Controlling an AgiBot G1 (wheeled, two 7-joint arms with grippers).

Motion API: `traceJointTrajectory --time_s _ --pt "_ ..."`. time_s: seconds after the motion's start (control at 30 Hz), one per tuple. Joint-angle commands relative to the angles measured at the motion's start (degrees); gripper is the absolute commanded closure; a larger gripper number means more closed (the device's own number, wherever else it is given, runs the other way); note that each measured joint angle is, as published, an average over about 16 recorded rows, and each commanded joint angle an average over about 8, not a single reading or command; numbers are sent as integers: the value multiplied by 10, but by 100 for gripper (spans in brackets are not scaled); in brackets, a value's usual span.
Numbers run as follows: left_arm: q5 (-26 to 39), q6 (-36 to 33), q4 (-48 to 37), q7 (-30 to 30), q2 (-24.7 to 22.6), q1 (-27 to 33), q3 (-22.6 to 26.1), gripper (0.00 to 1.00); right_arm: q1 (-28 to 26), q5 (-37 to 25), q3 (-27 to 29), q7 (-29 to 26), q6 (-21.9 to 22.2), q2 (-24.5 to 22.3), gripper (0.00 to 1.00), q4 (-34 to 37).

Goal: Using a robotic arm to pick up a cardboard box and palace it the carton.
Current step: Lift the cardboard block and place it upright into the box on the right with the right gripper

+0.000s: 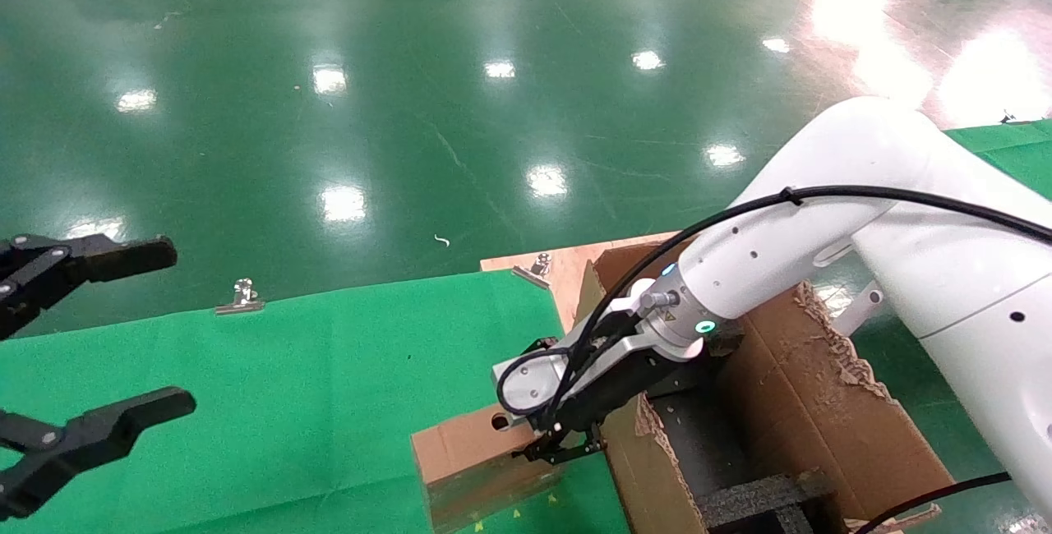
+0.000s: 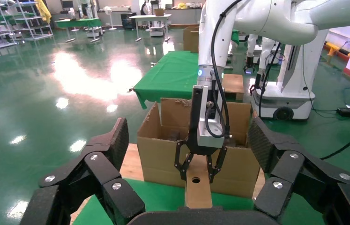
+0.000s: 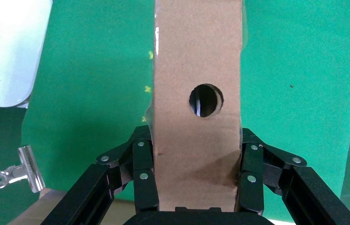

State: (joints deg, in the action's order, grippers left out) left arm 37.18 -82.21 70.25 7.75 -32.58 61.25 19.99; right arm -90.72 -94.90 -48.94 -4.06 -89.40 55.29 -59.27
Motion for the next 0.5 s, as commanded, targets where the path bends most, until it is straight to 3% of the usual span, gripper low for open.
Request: traceJointTrajectory --time_s 0.03,0.3,0.5 --pt "0 0 0 0 0 0 0 0 1 2 0 0 3 -1 100 1" --pt "0 0 0 0 0 0 0 0 -83 49 26 21 -9 -28 100 53" --pt "0 0 0 0 0 0 0 0 -171 86 10 38 -18 -48 100 94"
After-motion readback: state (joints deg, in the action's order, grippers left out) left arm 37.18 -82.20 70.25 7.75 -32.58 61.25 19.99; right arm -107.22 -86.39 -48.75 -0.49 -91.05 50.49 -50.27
